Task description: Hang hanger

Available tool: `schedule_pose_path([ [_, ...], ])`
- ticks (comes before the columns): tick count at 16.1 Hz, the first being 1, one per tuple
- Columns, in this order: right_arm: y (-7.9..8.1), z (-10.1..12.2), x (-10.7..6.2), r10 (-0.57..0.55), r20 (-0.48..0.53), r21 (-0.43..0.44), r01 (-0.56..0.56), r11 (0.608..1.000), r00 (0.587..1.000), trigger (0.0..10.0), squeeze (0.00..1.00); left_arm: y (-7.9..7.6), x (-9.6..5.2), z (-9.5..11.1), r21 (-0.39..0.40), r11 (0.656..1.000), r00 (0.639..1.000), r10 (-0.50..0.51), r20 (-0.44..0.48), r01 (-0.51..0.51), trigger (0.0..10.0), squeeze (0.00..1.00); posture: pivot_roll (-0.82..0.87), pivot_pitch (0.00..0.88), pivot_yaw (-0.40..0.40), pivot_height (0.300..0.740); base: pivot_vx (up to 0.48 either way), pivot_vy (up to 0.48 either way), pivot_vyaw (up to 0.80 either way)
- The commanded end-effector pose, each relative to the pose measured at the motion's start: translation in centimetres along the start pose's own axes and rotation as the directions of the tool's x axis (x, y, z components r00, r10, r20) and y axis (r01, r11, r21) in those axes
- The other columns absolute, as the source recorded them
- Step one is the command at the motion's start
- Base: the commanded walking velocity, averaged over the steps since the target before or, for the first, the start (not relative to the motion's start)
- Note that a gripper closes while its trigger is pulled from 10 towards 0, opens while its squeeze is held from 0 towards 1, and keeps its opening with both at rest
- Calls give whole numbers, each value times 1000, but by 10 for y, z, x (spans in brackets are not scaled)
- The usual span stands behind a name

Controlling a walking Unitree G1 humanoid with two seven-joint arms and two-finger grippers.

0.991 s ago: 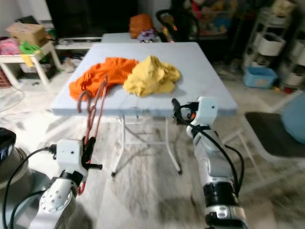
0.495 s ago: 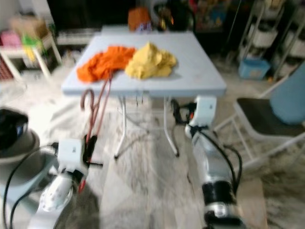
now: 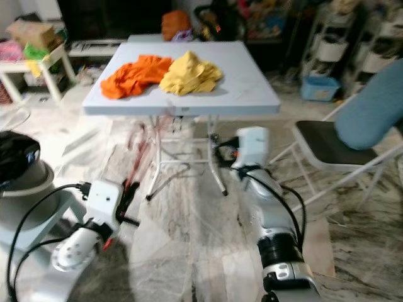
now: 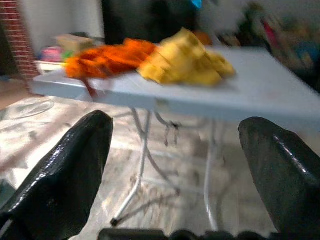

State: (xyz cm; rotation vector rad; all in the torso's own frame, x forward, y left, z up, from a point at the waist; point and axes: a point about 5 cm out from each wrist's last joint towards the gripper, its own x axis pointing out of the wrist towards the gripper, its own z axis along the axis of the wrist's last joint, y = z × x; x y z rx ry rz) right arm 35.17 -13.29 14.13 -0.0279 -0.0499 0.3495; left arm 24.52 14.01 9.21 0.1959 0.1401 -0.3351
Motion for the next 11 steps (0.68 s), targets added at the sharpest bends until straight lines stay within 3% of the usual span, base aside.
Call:
schedule_pose_path([
  [1, -8, 11, 3, 39, 28, -79, -37, 996, 999, 10000, 0, 3, 1, 0, -5, 997, 997, -72, -16, 72, 10000, 0, 5, 0, -3, 740, 0, 0, 0],
  [3, -16, 12, 3, 93, 5, -180, -91, 980, 996, 10000, 0, 8, -4, -8, 1, 980, 975, -200, -92, 201, 10000, 0, 10, 0, -14, 740, 0, 0, 0],
  [4, -19, 14, 1, 175, -19, -235, -174, 956, 984, 10000, 0, 11, -9, -12, 9, 954, 944, -296, -142, 300, 10000, 0, 11, 0, -12, 740, 0, 0, 0],
  [5, -20, 13, -4, 315, -79, -311, -324, 894, 946, 10000, 0, 14, -15, -17, -7, 912, 894, -404, -193, 410, 10000, 0, 13, 0, -9, 740, 0, 0, 0],
  [6, -20, 11, -8, 395, -127, -333, -415, 847, 910, 10000, 0, 14, -16, -19, 21, 885, 867, -450, -216, 465, 10000, 0, 14, 0, -8, 740, 0, 0, 0],
  [7, -21, 4, -22, 555, -284, -370, -623, 689, 782, 10000, 0, 15, -11, -19, 117, 843, 837, -488, -248, 525, 10000, 0, 10, 0, -6, 740, 0, 0, 0],
  [8, -22, 2, -25, 576, -320, -375, -659, 652, 752, 10000, 0, 15, -9, -17, 130, 839, 837, -490, -243, 529, 10000, 0, 10, 0, -6, 740, 0, 0, 0],
  [10, -28, -4, -33, 607, -450, -379, -756, 534, 655, 10000, 0, 8, -6, -14, 141, 809, 813, -534, -232, 571, 10000, 0, 2, 0, -6, 740, 0, 0, 0],
  [11, -31, -8, -39, 633, -535, -333, -828, 452, 560, 10000, 0, 1, -4, -13, 165, 785, 798, -560, -223, 597, 10000, 0, 4, 0, -6, 740, 0, 0, 0],
])
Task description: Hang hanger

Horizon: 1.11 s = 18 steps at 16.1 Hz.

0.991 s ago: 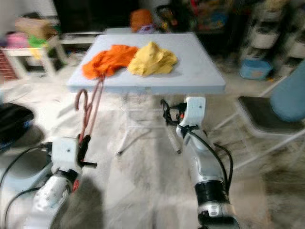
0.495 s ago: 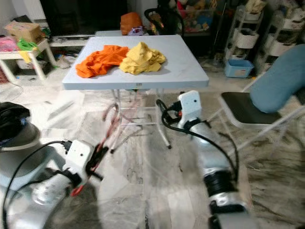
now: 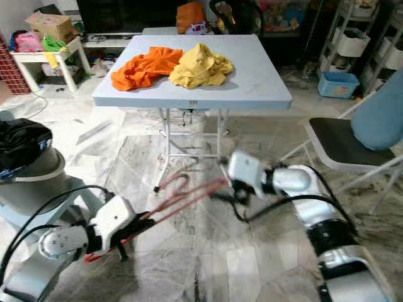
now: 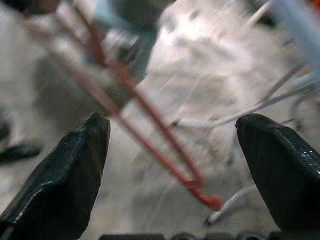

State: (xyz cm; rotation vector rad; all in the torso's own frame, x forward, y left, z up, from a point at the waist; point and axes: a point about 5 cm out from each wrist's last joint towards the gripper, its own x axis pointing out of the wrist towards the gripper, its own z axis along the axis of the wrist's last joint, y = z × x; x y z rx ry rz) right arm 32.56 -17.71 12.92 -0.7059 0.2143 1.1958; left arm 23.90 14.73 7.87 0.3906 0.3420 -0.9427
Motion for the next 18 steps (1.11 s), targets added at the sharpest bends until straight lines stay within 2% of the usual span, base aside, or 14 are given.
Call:
schedule_pose_path([
  [1, 0, 3, -1, 76, -17, -23, -76, 997, 997, 10000, 0, -2, 3, 3, 37, 999, 1000, -24, 11, 23, 10000, 0, 4, 0, -6, 740, 0, 0, 0],
  [4, 2, 2, 1, 120, -48, -53, -122, 991, 992, 10000, 0, -11, 10, 5, 99, 994, 998, -54, 12, 53, 10000, 0, 15, 0, -8, 740, 0, 0, 0],
  [7, 12, 1, 10, 179, -62, -78, -184, 980, 982, 9725, 0, -13, 18, 13, 165, 985, 998, -59, 30, 54, 10000, 0, 17, 0, -10, 740, 0, 0, 0],
  [8, 13, 0, 12, 180, -75, -90, -187, 978, 981, 8000, 0, -13, 19, 14, 188, 981, 998, -61, 30, 54, 10000, 0, 16, 0, -9, 740, 0, 0, 0],
  [9, 12, 0, 14, 169, -90, -113, -179, 977, 981, 4824, 0, -13, 21, 16, 195, 979, 998, -62, 34, 54, 10000, 0, 16, 0, -8, 740, 0, 0, 0],
  [10, 8, -1, 19, 99, -127, -146, -117, 982, 987, 0, 0, -13, 23, 18, 202, 978, 997, -61, 38, 52, 10000, 0, 13, 0, -8, 740, 0, 0, 0],
  [15, 12, -18, 23, 47, -277, -197, -105, 975, 960, 0, 0, -14, 27, 15, 231, 971, 998, -61, 21, 55, 10000, 0, 7, 0, -11, 740, 0, 0, 0],
  [18, 17, -24, 23, 78, -314, -193, -144, 971, 946, 0, 0, -15, 29, 13, 237, 970, 998, -61, 14, 56, 10000, 0, 5, 0, -15, 740, 0, 0, 0],
])
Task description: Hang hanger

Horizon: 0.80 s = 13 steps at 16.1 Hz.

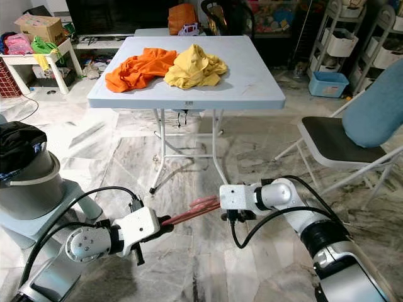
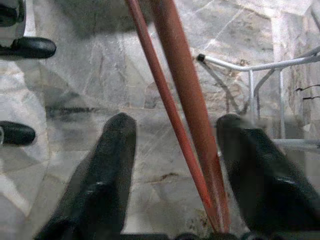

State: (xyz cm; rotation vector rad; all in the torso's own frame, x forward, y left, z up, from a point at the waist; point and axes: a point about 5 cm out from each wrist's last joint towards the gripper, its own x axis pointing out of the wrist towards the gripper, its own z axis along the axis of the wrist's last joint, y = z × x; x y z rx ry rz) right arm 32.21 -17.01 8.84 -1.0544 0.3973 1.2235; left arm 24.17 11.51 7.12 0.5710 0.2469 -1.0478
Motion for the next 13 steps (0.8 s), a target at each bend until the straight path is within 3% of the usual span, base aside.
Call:
schedule_pose_path([
  [1, -3, 0, -2, 1, -14, -26, -2, 1000, 1000, 0, 0, 2, 2, 4, 28, 1000, 1000, 6, 10, -6, 10000, 0, 5, 0, -15, 740, 0, 0, 0],
  [13, 2, -5, 0, 35, -19, -28, -35, 999, 999, 0, 0, 1, 8, 3, 44, 999, 999, 26, 18, -27, 10000, 0, 1, 0, -19, 740, 0, 0, 0],
])
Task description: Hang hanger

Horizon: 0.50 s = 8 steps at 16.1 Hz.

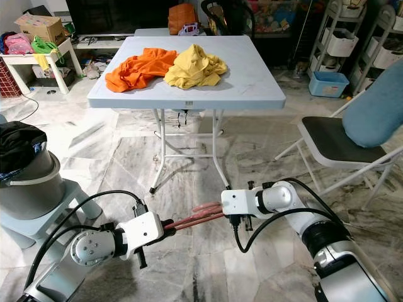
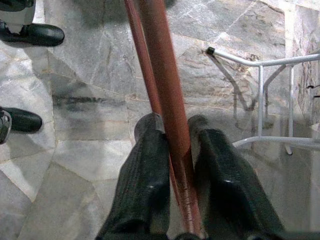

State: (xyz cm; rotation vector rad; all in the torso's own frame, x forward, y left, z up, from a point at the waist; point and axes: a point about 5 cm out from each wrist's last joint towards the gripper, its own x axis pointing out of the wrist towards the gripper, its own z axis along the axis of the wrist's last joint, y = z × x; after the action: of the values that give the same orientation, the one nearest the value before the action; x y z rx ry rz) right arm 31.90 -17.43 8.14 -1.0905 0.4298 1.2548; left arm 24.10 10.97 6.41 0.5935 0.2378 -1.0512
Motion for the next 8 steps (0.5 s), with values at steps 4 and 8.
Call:
schedule_pose_path([
  [4, -3, 0, -2, -15, 10, 2, 15, 1000, 1000, 0, 0, 8, 1, 2, -40, 997, 998, 64, 25, -63, 10000, 1000, 2, 0, -21, 740, 0, 0, 0],
  [8, -2, -2, -2, -19, 7, 7, 19, 1000, 1000, 0, 0, 14, -1, -1, 6, 989, 989, 145, 31, -145, 10000, 1000, 1, 0, -22, 740, 0, 0, 0],
])
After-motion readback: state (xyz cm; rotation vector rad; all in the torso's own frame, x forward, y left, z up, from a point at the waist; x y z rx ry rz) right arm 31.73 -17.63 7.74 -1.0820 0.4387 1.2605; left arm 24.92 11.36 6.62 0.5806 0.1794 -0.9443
